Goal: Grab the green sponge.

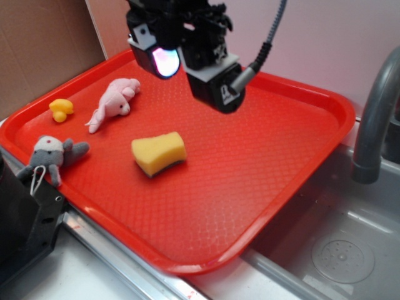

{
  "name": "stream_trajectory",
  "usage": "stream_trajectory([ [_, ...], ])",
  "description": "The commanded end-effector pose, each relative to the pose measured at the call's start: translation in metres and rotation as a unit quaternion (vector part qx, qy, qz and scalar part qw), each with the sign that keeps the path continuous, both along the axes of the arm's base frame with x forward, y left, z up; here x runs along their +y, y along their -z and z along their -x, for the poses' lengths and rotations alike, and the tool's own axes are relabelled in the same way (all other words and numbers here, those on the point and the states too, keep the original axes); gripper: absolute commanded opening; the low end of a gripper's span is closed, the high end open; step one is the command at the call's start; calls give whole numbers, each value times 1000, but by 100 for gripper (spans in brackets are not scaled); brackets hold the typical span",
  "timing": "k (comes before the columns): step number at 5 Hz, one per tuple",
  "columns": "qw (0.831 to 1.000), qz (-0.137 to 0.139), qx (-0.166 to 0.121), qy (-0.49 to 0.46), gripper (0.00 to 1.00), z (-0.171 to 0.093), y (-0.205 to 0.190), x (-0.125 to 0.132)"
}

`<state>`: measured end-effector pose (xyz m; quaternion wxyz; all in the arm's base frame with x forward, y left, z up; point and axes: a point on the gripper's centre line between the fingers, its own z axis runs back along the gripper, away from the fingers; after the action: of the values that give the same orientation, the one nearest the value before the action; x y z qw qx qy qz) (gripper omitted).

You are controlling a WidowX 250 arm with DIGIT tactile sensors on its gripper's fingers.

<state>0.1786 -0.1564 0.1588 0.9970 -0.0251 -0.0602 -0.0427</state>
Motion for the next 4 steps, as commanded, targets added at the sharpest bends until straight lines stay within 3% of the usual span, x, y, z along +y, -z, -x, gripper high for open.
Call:
stream_trajectory([
  [1, 999, -30, 17, 4, 100, 6, 22, 14],
  [2, 996, -44, 40, 65, 100, 11, 63, 50],
  [3, 992, -40, 62, 103, 100, 2, 88, 75],
  [4, 986, -41, 75, 142, 100, -25, 117, 73],
])
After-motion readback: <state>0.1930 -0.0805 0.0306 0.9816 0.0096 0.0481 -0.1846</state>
